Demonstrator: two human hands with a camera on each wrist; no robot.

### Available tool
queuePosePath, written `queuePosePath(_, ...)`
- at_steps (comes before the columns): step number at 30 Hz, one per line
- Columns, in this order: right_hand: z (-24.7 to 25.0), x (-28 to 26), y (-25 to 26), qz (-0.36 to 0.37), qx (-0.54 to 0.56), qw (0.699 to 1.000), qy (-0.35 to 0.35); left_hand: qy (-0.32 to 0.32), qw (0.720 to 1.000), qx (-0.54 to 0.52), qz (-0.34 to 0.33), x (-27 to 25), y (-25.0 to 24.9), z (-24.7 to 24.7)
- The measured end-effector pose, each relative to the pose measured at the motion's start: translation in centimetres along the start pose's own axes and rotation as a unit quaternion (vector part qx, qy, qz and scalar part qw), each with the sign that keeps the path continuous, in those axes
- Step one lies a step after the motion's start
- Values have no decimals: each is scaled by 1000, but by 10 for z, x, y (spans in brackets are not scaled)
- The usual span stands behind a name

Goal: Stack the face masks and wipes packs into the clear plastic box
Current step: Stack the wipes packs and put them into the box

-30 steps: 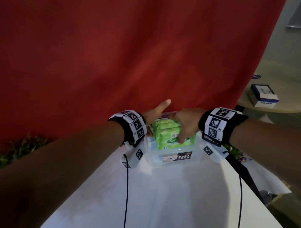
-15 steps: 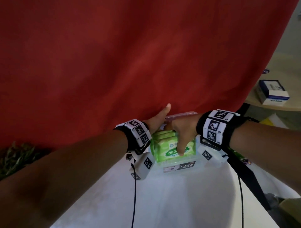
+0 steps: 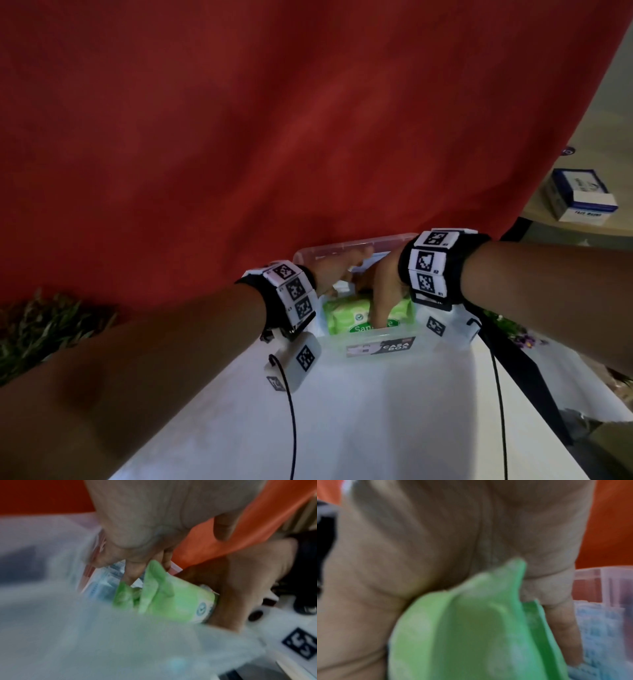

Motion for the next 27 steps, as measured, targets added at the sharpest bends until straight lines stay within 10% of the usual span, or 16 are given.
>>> queuePosePath(5,-8,-5,0,0,-22,997,-70,46,991,125,-21,-8,3,-10)
queuePosePath(17,-6,-27,-7,36,-30,998,-31,32,830,553,-59,-1,27,-20)
queuePosePath(22,-11,-30,-19,45,-61,994,-78,19,847,530,-40,-1,26,-21)
queuePosePath(24,-12,-30,-21,51,-60,992,-94,-40,845,530,-54,-1,23,-19)
queuePosePath(27,-9,-29,-24,70,-39,985,-150,-167,763,618,-89,-7,23,-12)
Point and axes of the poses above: each hand's wrist, its own x-axis towards the middle knuckle, its own z-axis out of the back of the hand, y = z × x, the point moved 1 cm from there along x, towards the middle knuckle, and after that the axes turned 7 degrees about x, right-handed, at the moved point
